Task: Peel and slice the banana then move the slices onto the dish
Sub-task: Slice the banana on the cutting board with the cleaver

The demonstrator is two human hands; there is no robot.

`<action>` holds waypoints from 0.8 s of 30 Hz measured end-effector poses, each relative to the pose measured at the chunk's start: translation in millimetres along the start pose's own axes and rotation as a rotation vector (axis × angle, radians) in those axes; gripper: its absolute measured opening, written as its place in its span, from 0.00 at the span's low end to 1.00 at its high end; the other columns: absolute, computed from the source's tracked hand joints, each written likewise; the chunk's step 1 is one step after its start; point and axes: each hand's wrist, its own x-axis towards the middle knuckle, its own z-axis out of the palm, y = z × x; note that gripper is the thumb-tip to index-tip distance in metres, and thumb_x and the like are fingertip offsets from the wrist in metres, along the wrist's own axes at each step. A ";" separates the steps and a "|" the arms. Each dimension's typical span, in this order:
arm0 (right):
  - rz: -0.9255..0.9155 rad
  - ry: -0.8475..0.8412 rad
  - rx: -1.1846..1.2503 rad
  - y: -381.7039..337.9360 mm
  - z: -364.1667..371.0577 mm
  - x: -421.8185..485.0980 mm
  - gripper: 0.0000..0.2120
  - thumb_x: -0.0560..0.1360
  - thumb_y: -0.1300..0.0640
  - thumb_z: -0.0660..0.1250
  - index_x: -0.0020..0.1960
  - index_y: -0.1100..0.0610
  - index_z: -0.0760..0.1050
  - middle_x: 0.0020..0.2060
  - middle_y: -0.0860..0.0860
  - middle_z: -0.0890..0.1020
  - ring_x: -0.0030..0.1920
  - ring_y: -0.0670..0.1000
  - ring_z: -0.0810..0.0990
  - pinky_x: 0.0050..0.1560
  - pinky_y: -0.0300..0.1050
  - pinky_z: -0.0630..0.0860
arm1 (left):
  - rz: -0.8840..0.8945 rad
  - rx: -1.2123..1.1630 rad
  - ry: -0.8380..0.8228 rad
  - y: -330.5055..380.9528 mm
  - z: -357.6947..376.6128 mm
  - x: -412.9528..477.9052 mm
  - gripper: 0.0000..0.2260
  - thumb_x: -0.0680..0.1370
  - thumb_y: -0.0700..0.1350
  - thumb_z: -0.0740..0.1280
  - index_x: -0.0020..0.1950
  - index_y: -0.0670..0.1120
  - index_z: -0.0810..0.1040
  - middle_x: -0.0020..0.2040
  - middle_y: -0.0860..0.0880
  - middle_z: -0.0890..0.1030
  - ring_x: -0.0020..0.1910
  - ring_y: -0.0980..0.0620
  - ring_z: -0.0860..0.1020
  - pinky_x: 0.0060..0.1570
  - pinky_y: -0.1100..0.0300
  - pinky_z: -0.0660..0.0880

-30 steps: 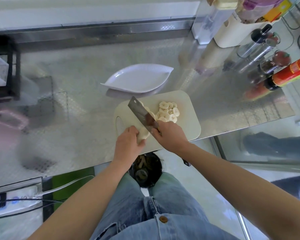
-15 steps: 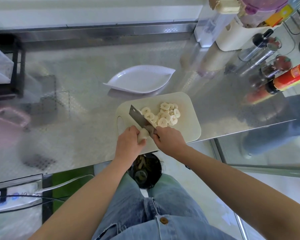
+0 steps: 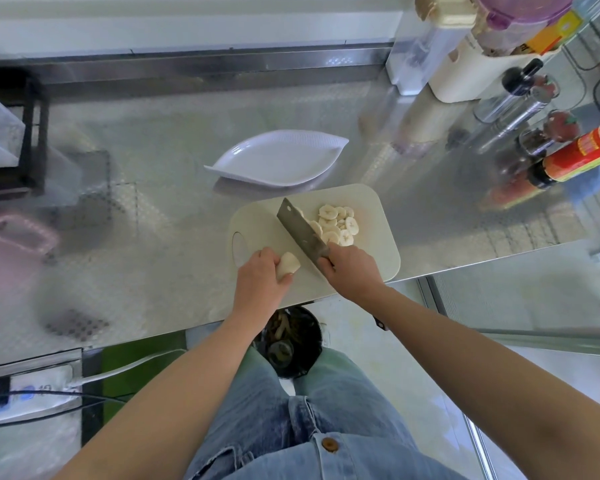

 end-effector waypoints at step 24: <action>-0.109 0.025 0.012 3.7 -18.2 6.1 0.16 0.78 0.48 0.55 0.49 0.56 0.78 0.33 0.52 0.75 0.34 0.56 0.75 0.30 0.43 0.62 | 0.007 0.005 0.017 7.7 2.7 20.4 0.10 0.72 0.47 0.73 0.49 0.44 0.77 0.45 0.48 0.78 0.40 0.52 0.72 0.41 0.61 0.63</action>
